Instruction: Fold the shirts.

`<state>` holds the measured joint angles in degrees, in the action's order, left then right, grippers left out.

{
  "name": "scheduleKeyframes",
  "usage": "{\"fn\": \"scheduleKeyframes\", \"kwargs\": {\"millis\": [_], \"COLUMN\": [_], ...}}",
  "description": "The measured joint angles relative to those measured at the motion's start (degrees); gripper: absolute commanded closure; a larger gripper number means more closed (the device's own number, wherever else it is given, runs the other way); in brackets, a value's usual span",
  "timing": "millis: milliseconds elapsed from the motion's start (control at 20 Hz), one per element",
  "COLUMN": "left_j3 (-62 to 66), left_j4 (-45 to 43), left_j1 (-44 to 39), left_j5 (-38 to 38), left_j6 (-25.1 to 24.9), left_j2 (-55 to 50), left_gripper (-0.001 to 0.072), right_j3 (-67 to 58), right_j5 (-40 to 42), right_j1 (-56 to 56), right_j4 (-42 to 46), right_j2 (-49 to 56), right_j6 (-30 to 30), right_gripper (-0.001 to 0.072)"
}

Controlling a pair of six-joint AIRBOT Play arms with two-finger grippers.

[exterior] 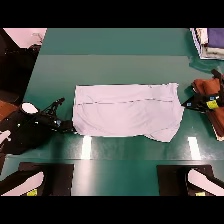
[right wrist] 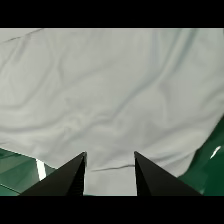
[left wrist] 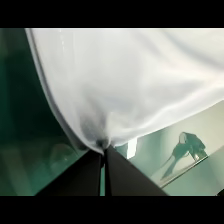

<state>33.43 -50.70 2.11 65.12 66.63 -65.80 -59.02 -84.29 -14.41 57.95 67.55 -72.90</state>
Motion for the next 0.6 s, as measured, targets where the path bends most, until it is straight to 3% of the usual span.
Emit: {"fn": "scheduleKeyframes", "kwargs": {"millis": [100,200,600], "left_j3": [2.19,4.68,8.46], "left_j4": [0.04,0.09,0.35], "left_j1": [-0.50,-0.70,-0.92], "left_j5": [0.90,1.70,3.15], "left_j6": [0.39,0.61,0.94], "left_j2": [0.00,0.00,0.00], "left_gripper": [0.0687,0.0686,0.0686], "right_j3": [2.27,6.67,25.42], "right_j5": [-1.20,-1.46,4.02], "right_j1": [-1.66,-3.67,-7.61], "right_j4": [3.26,6.12,5.09], "right_j2": [-1.29,-3.17,-6.21], "right_j6": [-0.96,-1.70,-0.35], "right_gripper": [0.0344,0.0232,0.0273]}}
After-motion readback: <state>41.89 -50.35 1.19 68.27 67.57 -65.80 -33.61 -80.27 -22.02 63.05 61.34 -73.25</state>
